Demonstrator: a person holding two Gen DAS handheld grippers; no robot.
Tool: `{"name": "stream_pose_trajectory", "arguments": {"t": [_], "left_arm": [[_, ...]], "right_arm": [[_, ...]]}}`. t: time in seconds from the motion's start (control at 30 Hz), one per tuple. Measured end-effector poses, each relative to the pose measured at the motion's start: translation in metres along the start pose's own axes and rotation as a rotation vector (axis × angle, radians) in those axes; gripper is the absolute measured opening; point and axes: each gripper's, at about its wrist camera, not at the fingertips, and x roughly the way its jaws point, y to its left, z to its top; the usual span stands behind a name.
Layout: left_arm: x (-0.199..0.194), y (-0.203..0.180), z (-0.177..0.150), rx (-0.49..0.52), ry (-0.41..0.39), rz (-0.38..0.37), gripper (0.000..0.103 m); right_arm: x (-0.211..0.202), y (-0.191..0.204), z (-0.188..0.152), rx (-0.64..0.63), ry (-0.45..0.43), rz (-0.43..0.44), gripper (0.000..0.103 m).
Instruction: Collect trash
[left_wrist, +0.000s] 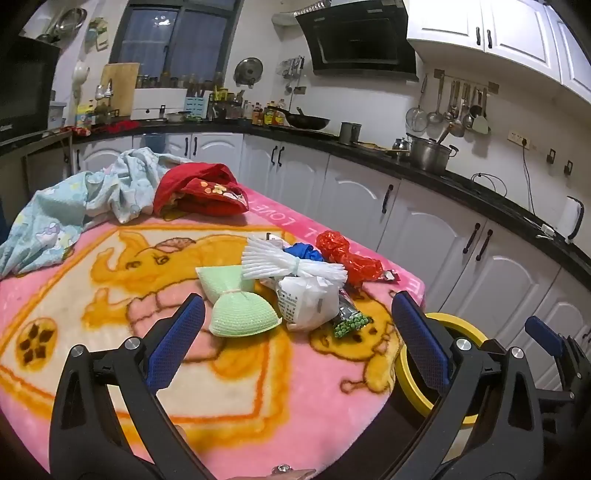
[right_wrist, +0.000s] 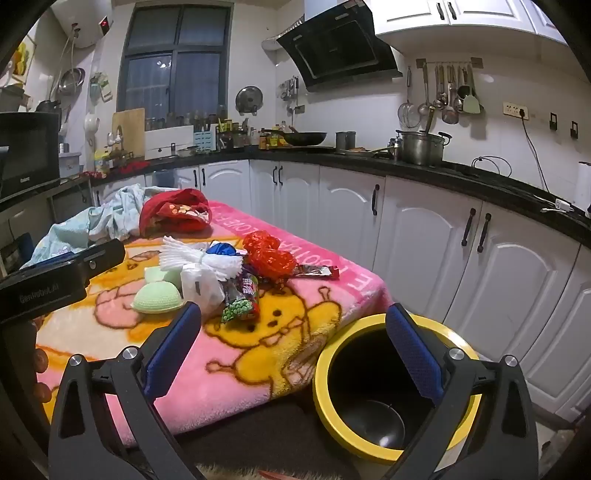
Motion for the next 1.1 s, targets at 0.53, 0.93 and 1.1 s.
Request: {"name": "stream_pose_trajectory", "arguments": {"t": [0.53,0.93,1.1], "left_arm": [[-0.0028,-0.003,-0.0003,0.0,0.004,-0.005,0.093],[-0.0028,-0.003,-0.0001,0.004,0.004,-0.004,0.093],[-0.0028,-0.003,-0.0001,0.004,0.003,-0.005,0.093]], "right_arm": [[-0.0007,-0.0017,0.0001,0.006,-0.007,-0.005,0.097],[-0.002,-0.0081,0.0039,0.009,-0.008,-0.007,0.097],[-0.0012,-0.01,0.0053,0.01,-0.01,-0.009,0.097]]}}
